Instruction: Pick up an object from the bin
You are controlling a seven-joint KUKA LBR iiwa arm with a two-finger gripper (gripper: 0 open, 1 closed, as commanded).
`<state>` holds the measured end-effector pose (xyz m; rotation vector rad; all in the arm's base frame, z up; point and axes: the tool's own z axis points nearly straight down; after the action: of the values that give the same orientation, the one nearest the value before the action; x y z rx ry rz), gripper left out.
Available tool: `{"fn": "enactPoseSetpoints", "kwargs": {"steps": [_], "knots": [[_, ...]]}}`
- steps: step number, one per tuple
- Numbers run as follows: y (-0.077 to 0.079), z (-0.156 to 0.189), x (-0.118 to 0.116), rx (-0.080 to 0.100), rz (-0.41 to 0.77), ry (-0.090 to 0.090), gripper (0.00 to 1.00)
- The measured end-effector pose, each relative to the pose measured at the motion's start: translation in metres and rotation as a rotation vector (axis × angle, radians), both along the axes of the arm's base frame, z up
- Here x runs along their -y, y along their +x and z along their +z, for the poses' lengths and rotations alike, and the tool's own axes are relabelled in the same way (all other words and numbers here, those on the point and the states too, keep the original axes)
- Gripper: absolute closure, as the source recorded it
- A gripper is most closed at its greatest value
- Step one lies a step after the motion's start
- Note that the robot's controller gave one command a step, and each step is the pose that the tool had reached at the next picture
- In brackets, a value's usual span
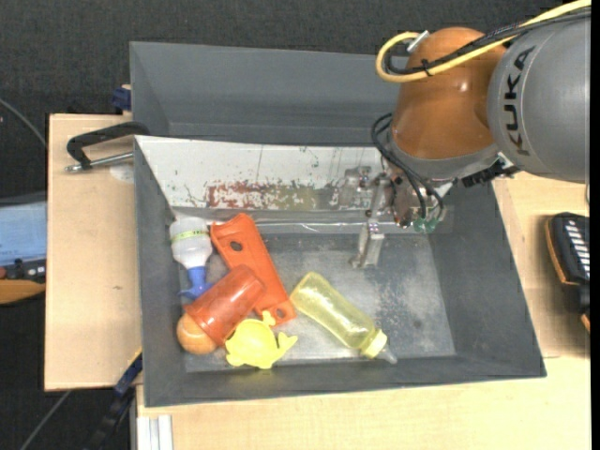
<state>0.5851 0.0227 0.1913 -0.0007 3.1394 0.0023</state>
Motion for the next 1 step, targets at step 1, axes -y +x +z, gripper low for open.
{"fn": "enactPoseSetpoints", "kwargs": {"steps": [1], "knots": [[-0.0474, -0.0644, -0.0101, -0.002, -0.099, 0.001, 0.00]]}}
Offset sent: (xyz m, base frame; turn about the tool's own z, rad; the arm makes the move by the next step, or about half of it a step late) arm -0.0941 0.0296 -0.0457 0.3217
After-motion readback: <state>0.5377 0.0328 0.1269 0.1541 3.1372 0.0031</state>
